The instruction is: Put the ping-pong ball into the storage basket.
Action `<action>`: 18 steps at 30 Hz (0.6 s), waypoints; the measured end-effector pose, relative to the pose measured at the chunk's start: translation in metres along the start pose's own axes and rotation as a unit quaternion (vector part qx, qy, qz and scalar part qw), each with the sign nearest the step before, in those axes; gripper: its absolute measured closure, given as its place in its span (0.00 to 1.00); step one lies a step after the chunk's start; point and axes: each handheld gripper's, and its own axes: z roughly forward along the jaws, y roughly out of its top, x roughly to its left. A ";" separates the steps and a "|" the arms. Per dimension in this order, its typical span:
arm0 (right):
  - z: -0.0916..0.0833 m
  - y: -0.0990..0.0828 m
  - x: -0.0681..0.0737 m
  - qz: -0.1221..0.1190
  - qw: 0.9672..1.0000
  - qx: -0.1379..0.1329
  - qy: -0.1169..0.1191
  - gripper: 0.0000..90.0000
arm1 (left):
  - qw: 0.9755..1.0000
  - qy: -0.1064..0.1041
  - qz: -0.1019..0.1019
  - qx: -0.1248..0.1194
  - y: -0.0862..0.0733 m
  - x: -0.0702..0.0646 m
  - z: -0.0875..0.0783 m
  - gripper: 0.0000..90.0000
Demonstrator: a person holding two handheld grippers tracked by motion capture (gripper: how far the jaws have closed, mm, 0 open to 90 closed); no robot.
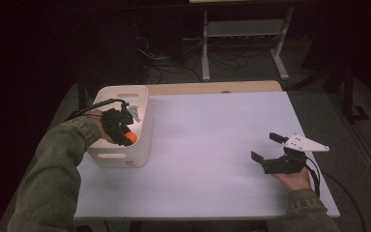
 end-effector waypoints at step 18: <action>0.000 0.000 0.000 -0.002 1.000 0.001 0.001 0.00 | 1.000 0.000 -0.019 -0.001 -0.005 0.004 0.005 0.55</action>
